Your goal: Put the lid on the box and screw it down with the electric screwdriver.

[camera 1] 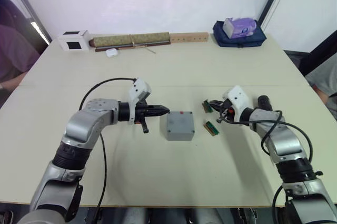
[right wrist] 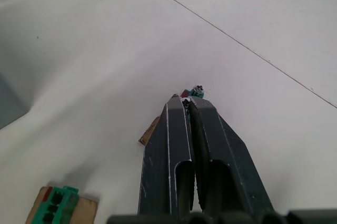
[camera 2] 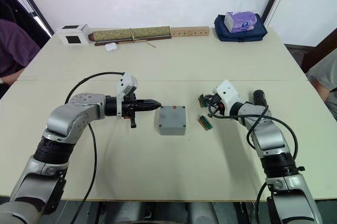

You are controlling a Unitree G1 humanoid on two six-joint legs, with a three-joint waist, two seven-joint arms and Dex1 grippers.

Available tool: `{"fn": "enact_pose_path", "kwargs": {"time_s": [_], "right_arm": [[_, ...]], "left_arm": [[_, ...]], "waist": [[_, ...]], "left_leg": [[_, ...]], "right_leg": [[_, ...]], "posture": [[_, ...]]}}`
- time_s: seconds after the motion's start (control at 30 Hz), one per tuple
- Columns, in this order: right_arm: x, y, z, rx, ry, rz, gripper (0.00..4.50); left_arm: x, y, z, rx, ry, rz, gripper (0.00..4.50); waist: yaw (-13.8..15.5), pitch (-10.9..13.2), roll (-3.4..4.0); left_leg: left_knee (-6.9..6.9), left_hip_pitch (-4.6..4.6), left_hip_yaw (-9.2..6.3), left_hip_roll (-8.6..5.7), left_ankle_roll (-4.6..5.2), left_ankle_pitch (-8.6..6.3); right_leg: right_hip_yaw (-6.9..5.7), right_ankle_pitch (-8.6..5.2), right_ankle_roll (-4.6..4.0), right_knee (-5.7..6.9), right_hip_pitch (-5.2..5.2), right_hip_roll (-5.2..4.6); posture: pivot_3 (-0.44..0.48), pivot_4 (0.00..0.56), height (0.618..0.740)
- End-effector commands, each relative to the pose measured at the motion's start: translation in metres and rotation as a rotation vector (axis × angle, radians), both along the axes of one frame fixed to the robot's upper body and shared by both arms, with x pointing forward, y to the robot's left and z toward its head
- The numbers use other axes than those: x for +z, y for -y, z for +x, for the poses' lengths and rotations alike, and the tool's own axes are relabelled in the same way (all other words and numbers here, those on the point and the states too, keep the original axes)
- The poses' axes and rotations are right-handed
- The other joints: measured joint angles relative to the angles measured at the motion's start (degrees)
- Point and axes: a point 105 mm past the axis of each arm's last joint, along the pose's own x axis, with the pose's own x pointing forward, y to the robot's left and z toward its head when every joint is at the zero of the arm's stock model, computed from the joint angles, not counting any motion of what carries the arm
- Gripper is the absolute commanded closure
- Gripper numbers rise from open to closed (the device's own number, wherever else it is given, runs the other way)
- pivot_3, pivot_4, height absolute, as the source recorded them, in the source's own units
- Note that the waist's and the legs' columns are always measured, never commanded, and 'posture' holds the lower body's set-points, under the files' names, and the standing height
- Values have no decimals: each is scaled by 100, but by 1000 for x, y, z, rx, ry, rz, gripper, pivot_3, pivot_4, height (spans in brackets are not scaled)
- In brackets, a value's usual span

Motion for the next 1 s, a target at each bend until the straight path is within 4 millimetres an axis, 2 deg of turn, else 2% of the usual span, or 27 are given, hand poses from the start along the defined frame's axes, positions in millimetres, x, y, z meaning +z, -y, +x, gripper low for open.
{"fn": "enact_pose_path", "kwargs": {"time_s": [0.03,0.17,0.37,0.7,1.0], "right_arm": [[40,-19,-16,85,100,60,4441],[54,-45,-37,157,108,109,4441],[38,-62,-56,204,34,115,4441],[25,-64,-56,181,3,84,4441],[16,-60,-49,147,-5,62,4441]], "left_arm": [[10,-3,-2,-11,35,-7,4500],[13,-7,-3,-14,41,1,4500],[12,-7,-4,-27,40,10,4500],[11,-6,-4,-30,35,9,4500],[9,-5,-5,-30,34,11,4500]], "waist": [[-7,0,0],[-1,0,0],[17,0,0],[2,0,0],[4,0,0]], "left_leg": [[0,0,0,1,0,0],[0,0,-4,4,0,0],[1,-1,-4,-1,0,0],[1,3,-4,1,0,0],[1,3,-3,0,0,0]], "right_leg": [[0,0,0,0,0,1],[-1,0,0,1,0,4],[-3,0,-1,-4,5,-4],[-3,-1,-1,-1,4,2],[-3,-1,-1,-2,4,2]], "posture": [[0,150,740],[0,150,740],[0,150,740],[0,150,740],[0,150,740]]}}
